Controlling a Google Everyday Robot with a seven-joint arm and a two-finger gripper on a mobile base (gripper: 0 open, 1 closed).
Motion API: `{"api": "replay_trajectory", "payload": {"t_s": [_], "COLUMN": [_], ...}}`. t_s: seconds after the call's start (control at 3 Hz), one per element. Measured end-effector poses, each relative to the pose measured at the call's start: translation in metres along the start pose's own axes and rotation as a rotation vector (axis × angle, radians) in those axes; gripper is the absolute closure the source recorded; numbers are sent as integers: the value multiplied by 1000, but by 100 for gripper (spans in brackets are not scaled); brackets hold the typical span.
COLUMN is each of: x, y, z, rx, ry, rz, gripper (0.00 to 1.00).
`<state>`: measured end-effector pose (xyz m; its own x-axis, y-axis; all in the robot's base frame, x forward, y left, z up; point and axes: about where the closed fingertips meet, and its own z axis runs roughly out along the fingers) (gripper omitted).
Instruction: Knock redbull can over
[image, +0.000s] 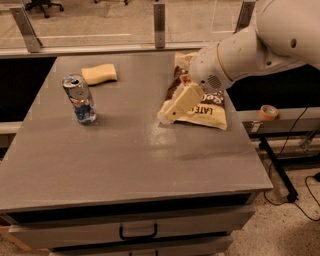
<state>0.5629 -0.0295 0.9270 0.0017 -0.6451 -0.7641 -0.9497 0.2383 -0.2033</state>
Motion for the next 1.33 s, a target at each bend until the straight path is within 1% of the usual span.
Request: {"api": "replay_trajectory", "payload": {"t_s": [0.33,0.67,1.0,1.33], "x": [-20,-38,-61,-87], "y": [0,2,3,13], "z": [39,84,126,165], "rx": [-65,-119,-155,-217], "ry": [-66,-151,-234,-315], "rz": [-4,12,24,30], "gripper": [0,0,0,0]}}
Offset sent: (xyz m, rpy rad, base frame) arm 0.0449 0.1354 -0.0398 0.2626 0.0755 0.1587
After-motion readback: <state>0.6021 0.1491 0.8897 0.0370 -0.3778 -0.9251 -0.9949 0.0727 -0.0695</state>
